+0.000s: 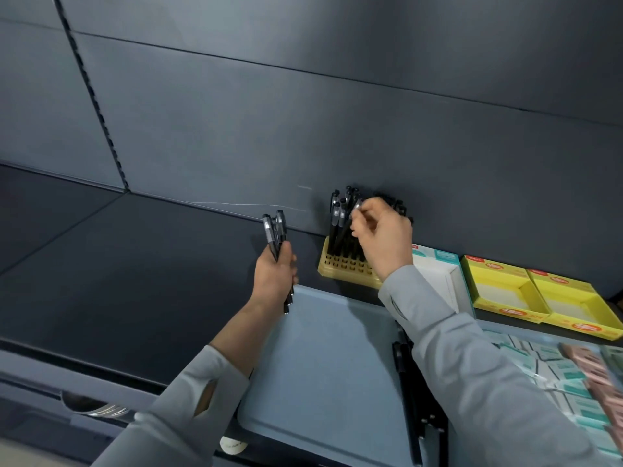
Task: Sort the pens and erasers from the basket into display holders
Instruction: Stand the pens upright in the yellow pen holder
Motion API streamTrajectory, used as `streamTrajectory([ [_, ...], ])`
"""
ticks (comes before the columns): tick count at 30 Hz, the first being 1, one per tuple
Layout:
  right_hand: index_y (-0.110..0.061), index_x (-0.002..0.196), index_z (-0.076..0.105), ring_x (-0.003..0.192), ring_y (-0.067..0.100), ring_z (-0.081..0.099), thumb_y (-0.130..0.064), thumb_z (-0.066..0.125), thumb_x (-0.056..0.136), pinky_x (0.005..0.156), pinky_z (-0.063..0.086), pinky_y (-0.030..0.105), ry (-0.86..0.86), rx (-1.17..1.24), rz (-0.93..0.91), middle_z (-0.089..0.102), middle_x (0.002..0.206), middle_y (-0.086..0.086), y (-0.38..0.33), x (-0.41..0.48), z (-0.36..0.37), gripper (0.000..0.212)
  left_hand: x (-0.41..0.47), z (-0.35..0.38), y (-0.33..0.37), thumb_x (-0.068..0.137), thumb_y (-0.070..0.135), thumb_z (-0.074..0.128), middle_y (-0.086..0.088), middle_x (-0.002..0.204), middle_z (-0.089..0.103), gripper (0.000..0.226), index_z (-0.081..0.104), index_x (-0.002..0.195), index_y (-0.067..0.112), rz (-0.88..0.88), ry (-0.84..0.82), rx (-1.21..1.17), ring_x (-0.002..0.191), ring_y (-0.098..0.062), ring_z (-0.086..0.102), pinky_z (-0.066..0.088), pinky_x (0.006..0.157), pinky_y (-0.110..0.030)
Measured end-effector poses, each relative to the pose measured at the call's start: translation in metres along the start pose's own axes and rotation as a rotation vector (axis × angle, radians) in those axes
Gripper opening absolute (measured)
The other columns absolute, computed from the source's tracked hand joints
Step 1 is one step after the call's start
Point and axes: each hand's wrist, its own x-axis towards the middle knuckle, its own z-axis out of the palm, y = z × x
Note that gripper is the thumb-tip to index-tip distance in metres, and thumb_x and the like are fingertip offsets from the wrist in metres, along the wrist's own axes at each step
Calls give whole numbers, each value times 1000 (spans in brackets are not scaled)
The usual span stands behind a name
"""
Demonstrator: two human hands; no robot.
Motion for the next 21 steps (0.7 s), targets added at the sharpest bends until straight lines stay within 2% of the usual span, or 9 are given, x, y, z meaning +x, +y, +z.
streamTrajectory([
  [2, -21, 87, 61, 73, 19, 69, -30, 59, 91, 77, 54, 36, -2, -77, -34, 73, 77, -3, 1, -1, 6, 10, 0, -1, 1, 102, 13, 44, -1, 77, 54, 15, 53, 89, 15, 8, -20, 26, 60, -10, 47, 46, 55, -22],
  [6, -18, 89, 62, 72, 21, 67, -30, 58, 92, 73, 52, 31, -60, -163, -49, 71, 73, -2, 5, -4, 15, 14, 0, -2, 0, 99, 9, 49, -3, 82, 65, 12, 61, 103, 11, 32, -68, -7, 69, -12, 61, 56, 66, -22],
  [12, -23, 86, 67, 66, 20, 68, -39, 60, 89, 73, 57, 41, -88, -115, -6, 71, 70, -4, 4, 0, 19, 18, -6, 4, -1, 96, 6, 55, -10, 88, 72, 7, 62, 96, 5, 61, -130, -62, 79, -16, 70, 59, 76, -27],
  [15, -22, 75, 64, 59, 14, 65, -54, 56, 87, 67, 57, 42, -41, -79, 26, 66, 61, -8, 0, -5, 11, 36, -7, 8, -2, 96, 7, 54, -10, 89, 73, 9, 62, 99, 4, 76, -182, -71, 84, -21, 71, 59, 79, -30],
  [17, -19, 75, 66, 60, 10, 66, -58, 54, 86, 66, 58, 42, -99, 30, 61, 67, 63, -7, -8, -9, 6, 42, -7, 11, -3, 97, 8, 54, -10, 89, 74, 10, 63, 101, 4, 89, -219, -47, 85, -22, 71, 58, 80, -32],
  [21, -11, 78, 65, 59, 15, 66, -39, 67, 87, 65, 58, 37, -209, 118, 75, 70, 71, 1, -15, -9, -2, 30, -10, 21, -3, 97, 10, 55, -10, 92, 75, 16, 65, 107, 4, 110, -265, 61, 88, -22, 72, 58, 80, -30],
])
